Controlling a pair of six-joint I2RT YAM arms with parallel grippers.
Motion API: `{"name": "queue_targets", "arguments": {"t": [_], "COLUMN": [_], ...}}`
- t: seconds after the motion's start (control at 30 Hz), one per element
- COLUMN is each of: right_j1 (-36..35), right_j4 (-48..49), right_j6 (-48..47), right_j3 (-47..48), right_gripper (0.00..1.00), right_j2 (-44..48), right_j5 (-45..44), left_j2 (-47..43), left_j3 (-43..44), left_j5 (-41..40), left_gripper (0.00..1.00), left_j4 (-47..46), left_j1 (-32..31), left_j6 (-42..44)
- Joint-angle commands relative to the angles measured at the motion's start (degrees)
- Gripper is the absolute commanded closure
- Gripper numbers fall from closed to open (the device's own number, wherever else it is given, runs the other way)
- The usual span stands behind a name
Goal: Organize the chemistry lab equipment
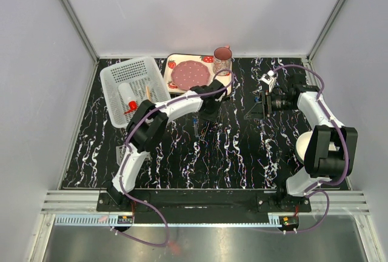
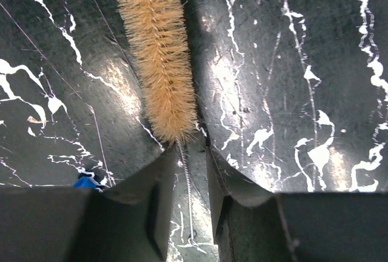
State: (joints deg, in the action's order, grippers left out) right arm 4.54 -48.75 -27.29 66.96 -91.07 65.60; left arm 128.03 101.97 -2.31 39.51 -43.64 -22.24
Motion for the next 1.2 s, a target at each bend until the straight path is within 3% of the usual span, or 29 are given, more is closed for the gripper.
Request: {"name": "queue_targets", "arguments": {"t": [0.0, 0.37, 0.53, 0.63, 0.93, 1.17], "right_j1": [0.3, 0.3, 0.3, 0.3, 0.56, 0.65], "right_j4": [-0.91, -1.7, -2.05, -2.14, -3.01, -3.28], "right_j6": [-1.54, -2.33, -2.68, -2.95, -4.26, -4.79], "right_j3": [2.3, 2.56, 2.65, 2.74, 2.65, 2.56], "right_gripper": [0.32, 0.32, 0.32, 0.32, 0.31, 0.31], "right_j2": [-0.43, -0.25, -0.08, 0.19, 1.33, 2.12], "right_j5": [1.72, 2.16, 2.16, 2.07, 2.6, 2.51], "left_j2": [1.26, 1.61, -0.84, -4.44, -28.23, -47.06], "left_j3": [2.97, 3.76, 2.09, -1.24, -26.1, -41.22], "left_j5": [-3.14, -4.73, -2.53, -0.6, 9.07, 8.81], "left_gripper": [0.71, 0.87, 1.0, 1.0, 1.0, 1.0], "left_j4": [0.92, 1.37, -1.44, -4.68, -24.19, -25.8], "left_j1": [-0.83, -1.71, -2.07, -2.07, -1.19, 3.29], "left_j6": [0.97, 1.5, 1.67, 1.5, -3.06, -4.3]}}
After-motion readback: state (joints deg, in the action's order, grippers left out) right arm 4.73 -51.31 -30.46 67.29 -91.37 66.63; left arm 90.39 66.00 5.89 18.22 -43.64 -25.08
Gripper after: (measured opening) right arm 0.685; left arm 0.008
